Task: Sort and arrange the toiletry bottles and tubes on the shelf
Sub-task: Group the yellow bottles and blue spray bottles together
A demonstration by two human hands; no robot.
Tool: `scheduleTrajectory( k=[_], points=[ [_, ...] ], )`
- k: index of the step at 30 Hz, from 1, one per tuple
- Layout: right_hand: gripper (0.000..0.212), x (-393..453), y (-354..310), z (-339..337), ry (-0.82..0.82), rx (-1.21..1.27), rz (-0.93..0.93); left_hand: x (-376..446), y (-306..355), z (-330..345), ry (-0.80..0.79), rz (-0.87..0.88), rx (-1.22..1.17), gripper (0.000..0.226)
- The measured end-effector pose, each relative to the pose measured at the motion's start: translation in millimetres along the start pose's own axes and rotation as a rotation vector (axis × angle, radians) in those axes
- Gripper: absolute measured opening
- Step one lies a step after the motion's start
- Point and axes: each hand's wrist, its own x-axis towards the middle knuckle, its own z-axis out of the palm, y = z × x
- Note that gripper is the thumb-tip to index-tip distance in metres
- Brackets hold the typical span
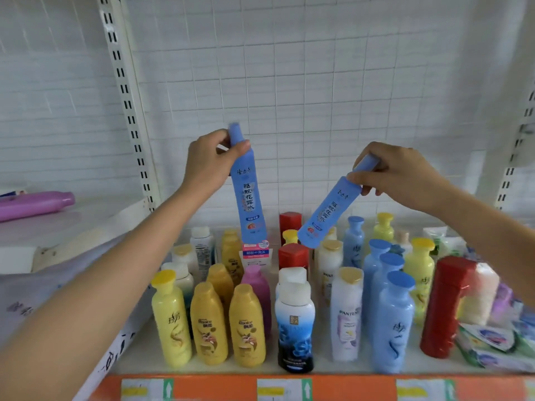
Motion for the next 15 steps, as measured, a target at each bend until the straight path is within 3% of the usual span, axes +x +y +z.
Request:
scheduleTrajectory(
  k=[3,9,15],
  points=[
    [0.013,-25.4,16.4,-40.3,0.028,0.027,0.036,-15.3,40.1,35.4,0.014,0.010,-0.124,0.020],
    [0.012,-92.5,57.8,-119.6,0.032,-0.036,0.171,-53.8,117.0,127.4,-0.190,0.033,-0.226,0.016],
    [0.010,-168.3,98.4,-206.0,0.102,-0.150,0.261,-91.7,184.5,214.6,-0.268,0.089,-0.357,0.017]
  ],
)
